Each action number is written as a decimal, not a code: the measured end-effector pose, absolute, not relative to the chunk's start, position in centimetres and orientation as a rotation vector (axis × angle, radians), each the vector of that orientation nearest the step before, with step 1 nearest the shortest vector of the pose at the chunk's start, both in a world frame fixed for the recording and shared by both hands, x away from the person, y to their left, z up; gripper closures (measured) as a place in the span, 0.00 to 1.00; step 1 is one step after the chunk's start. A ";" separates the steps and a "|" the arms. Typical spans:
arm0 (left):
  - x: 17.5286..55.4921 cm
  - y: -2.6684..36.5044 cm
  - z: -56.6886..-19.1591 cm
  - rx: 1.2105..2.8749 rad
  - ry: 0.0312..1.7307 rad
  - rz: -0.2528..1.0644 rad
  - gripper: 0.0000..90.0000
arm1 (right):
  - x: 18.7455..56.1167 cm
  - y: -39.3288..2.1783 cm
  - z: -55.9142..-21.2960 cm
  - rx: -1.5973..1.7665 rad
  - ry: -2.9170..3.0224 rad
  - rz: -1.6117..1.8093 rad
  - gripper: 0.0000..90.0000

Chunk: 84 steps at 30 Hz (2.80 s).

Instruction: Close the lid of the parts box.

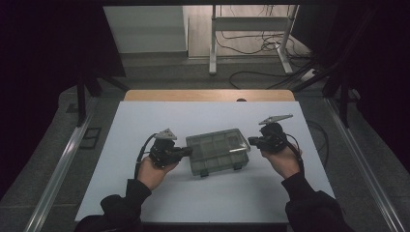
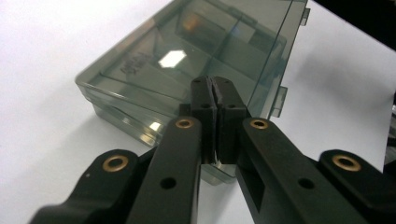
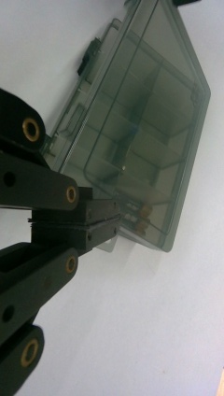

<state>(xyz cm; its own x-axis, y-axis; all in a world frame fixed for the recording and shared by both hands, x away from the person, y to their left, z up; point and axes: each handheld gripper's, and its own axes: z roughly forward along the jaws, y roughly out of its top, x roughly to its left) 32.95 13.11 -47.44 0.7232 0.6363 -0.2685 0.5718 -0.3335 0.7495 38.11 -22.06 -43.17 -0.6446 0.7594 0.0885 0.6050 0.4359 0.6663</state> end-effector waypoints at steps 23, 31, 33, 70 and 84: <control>31.7 11.5 -49.6 2.107 0.947 0.067 0.97 | 36.6 -20.9 -46.2 1.096 2.588 0.874 0.99; 30.7 11.0 -49.6 2.141 0.930 0.067 0.97 | 36.5 -20.6 -46.6 1.091 2.590 0.852 0.99; 30.3 10.8 -49.5 2.142 0.923 0.061 0.97 | 36.4 -20.6 -46.6 1.092 2.589 0.852 0.99; 30.9 10.5 -51.6 2.209 1.008 0.090 0.99 | 35.7 -20.1 -46.5 1.085 2.591 0.830 0.99; 30.7 10.4 -51.2 2.209 0.996 0.104 0.96 | 35.6 -19.9 -46.5 1.099 2.582 0.836 0.99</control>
<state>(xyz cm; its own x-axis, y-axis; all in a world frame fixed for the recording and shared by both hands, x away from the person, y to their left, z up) 30.72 10.38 -51.18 0.7008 0.6844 -0.2013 0.6281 -0.4583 0.6288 35.58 -19.93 -46.53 -0.6989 0.7148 0.0247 0.5937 0.5606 0.5773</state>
